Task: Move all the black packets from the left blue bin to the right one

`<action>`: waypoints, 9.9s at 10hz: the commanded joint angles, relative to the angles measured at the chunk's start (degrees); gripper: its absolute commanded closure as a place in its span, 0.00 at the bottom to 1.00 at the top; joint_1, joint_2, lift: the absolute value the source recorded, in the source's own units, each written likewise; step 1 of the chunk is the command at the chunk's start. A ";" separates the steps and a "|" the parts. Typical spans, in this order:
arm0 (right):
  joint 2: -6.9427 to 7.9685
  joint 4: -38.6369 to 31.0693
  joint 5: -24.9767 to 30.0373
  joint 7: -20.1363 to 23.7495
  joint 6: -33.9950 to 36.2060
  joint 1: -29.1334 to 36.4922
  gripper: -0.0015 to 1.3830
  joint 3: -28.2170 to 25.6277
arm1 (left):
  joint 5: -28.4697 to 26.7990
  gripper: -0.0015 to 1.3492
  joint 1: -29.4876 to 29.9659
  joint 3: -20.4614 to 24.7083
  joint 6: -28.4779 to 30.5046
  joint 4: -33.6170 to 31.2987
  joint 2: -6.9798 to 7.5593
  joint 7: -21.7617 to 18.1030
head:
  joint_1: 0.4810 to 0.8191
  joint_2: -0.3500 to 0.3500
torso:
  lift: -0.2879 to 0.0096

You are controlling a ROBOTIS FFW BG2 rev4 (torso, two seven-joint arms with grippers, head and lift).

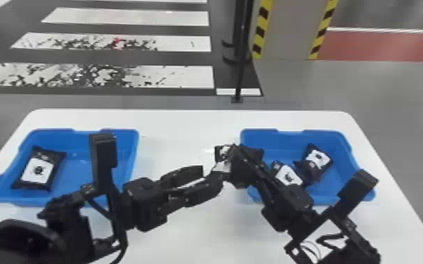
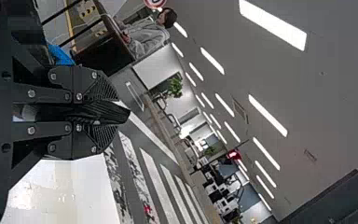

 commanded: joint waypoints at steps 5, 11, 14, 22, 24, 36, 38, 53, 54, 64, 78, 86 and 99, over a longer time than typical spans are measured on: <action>-0.97 17.07 9.74 -0.61 0.18 -13.35 0.92 -12.77 | 1.93 0.13 1.84 3.90 -0.88 -0.70 -0.35 -0.17 | 0.63 0.34 | 0.50; -0.35 11.02 20.70 -2.81 -2.07 -7.02 0.10 -17.79 | -2.30 0.12 3.39 13.73 -0.46 -1.54 -1.14 -0.08 | 0.63 0.23 | 0.50; 2.20 -2.06 25.16 -2.81 -4.32 5.35 0.12 -17.45 | -11.90 0.13 -0.41 21.73 2.35 -0.56 -1.41 2.21 | 0.63 0.37 | 0.50; 4.04 -14.71 20.36 -2.99 -6.15 21.67 0.12 -13.91 | -26.18 0.13 -10.81 27.90 12.19 12.24 -0.44 8.36 | 0.63 0.85 | 0.50; 4.04 -14.15 20.13 -2.46 -5.16 20.96 0.13 -13.68 | -28.81 0.13 -14.05 27.78 13.60 17.16 -0.35 10.20 | 0.63 0.92 | 0.50; 4.04 -12.04 18.30 -1.05 -2.91 19.70 0.14 -13.22 | -34.29 0.79 -27.41 22.07 15.43 37.97 2.20 12.67 | 0.63 0.96 | 0.50; 4.04 -11.76 17.50 -0.96 -2.49 19.70 0.14 -13.22 | -34.75 0.90 -26.56 21.73 12.19 37.83 2.28 11.79 | 0.63 0.96 | 0.50; 0.26 -6.41 5.28 1.85 -0.24 4.93 0.15 -2.14 | -14.52 0.90 -4.62 1.05 -1.59 0.14 0.00 3.88 | 0.63 0.61 | 0.50; 0.17 -5.15 4.48 1.67 -0.24 3.67 0.15 -1.91 | -13.50 0.90 -5.05 -0.78 -1.87 0.14 0.00 3.88 | 0.63 0.57 | 0.50; -0.53 0.62 0.48 -0.61 -0.24 -2.94 0.64 -2.03 | -7.44 0.90 -6.59 -9.23 -1.73 0.14 0.70 3.70 | 0.63 0.34 | 0.50; -2.90 18.90 11.56 -0.08 7.21 -14.47 0.88 -18.82 | 1.93 0.13 10.42 7.68 -5.95 -6.18 -2.73 3.61 | 0.63 0.19 | 0.50; 0.97 -8.10 26.19 0.18 1.17 4.93 0.11 -23.05 | -4.58 0.13 27.58 25.84 -31.96 -13.78 -8.62 4.23 | 0.63 0.37 | 0.50; 5.71 -19.21 25.62 -3.07 -11.35 24.20 0.11 -13.11 | -10.07 0.13 35.17 20.93 -41.81 -13.36 -10.17 12.84 | 0.63 0.69 | 0.50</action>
